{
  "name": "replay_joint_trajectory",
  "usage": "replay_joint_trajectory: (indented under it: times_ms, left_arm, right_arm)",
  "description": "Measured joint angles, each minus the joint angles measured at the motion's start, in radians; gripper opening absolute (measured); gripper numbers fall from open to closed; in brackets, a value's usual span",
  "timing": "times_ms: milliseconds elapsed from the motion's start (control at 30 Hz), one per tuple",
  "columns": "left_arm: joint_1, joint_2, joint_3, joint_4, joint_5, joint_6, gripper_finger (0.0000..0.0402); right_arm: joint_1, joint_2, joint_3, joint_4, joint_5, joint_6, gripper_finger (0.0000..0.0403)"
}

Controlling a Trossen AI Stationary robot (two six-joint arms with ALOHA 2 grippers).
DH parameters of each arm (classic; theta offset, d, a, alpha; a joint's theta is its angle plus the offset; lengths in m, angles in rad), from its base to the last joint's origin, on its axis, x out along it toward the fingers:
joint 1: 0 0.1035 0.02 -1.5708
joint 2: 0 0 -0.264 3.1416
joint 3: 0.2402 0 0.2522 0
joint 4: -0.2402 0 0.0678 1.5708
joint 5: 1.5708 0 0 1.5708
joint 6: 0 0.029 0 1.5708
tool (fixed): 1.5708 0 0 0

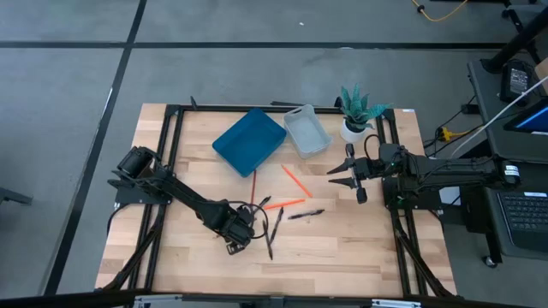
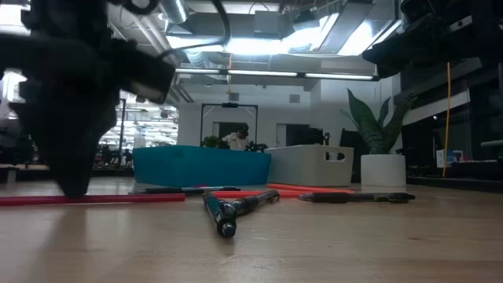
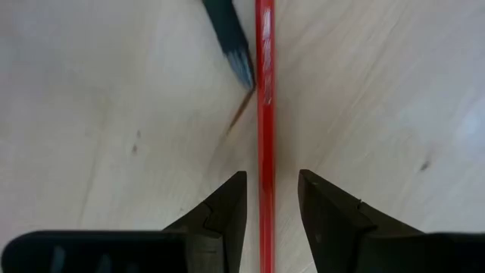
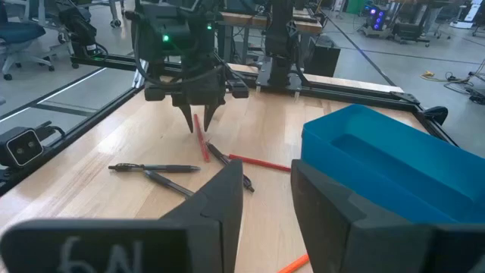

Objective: Sort pens & pencils
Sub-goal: Put the red pencil into the blue bin

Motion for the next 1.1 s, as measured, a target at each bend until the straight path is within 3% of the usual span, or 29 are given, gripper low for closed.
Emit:
replay_joint_trajectory:
  times_ms: [433,1100]
  left_arm:
    - [0.009,0.046,0.004,0.005,0.057,0.044,0.0109]
    - [0.026,0.047,0.002,0.011,0.084,0.045,0.0008]
  right_arm:
    - [0.000,0.000,0.000,-0.002,-0.001,0.000,0.0115]
    - [0.000,0.000,0.000,-0.002,-0.001,0.000,0.0115]
